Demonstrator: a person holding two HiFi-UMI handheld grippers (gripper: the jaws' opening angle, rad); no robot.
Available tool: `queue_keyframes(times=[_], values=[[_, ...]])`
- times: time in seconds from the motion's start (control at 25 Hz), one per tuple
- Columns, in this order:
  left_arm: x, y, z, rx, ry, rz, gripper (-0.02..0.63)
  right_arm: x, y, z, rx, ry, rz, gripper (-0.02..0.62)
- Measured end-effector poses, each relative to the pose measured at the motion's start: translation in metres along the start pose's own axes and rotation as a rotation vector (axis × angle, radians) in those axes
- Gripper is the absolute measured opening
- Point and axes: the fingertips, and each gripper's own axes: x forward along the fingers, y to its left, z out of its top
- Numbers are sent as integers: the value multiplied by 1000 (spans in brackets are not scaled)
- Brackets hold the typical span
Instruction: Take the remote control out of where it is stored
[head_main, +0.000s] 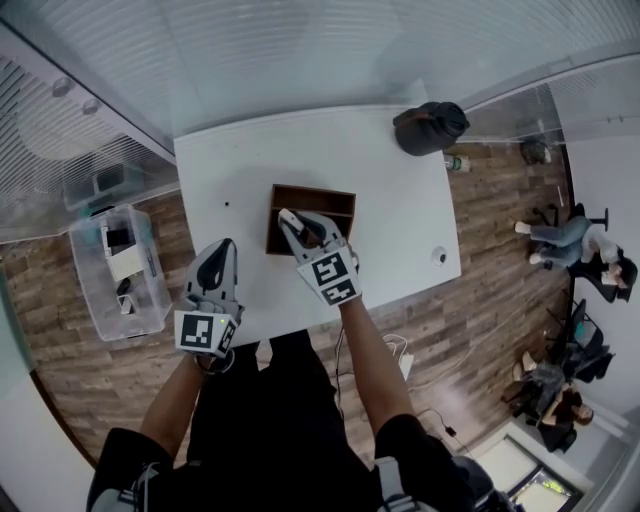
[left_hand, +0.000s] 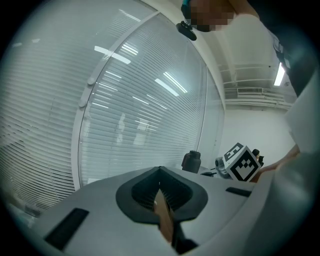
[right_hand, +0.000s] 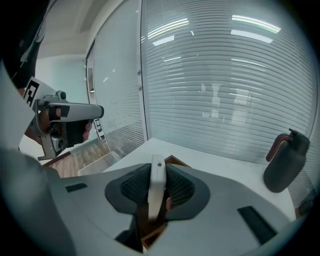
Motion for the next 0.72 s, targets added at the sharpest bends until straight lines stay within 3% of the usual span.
queue_keyframes(times=[0.2,0.44,0.72], values=[[-16,1,8,-5,-17,15,3,-16,1,12,40,-55,-69,92],[-47,3,11,-27,-35,37,3,-45,9,22,99,-161,-252,92],[-73,3,24,6,-71,24,3,-87,26,32,151,-261,-414,92]])
